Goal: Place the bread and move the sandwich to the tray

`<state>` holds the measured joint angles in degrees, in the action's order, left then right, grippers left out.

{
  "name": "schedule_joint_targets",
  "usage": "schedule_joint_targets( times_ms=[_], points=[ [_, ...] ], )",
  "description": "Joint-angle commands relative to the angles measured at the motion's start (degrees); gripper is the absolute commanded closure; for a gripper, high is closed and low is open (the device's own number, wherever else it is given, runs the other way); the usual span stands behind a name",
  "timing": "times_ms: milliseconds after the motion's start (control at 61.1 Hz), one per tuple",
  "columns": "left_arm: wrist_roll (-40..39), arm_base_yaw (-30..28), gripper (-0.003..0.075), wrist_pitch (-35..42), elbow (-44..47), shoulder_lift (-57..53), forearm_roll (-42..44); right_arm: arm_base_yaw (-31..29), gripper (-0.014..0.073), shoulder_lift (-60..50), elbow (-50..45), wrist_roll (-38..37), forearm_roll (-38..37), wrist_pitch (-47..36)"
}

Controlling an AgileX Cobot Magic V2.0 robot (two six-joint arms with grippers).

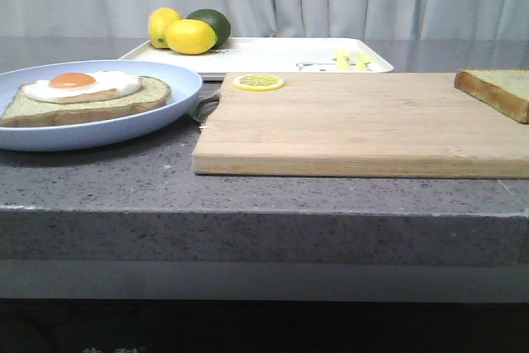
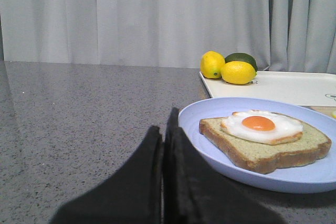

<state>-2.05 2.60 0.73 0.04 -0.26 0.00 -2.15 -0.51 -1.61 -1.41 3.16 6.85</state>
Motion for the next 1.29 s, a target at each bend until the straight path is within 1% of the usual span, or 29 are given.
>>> schedule_joint_targets(
  times_ms=[0,1113,1277],
  points=[
    [-0.14,-0.03,0.0738,4.34,0.31,-1.20,-0.66,0.12,0.0712,-1.35,0.24,0.03,-0.69,-4.54],
    [-0.14,-0.03,0.0738,4.46,0.31,-1.08,-0.66,0.12,0.0712,-1.35,0.24,0.03,-0.69,-4.54],
    [-0.14,-0.03,0.0738,4.33,-0.25,-1.08,-0.66,0.12,0.0712,-1.35,0.44,0.03,-0.75,-6.85]
  ],
)
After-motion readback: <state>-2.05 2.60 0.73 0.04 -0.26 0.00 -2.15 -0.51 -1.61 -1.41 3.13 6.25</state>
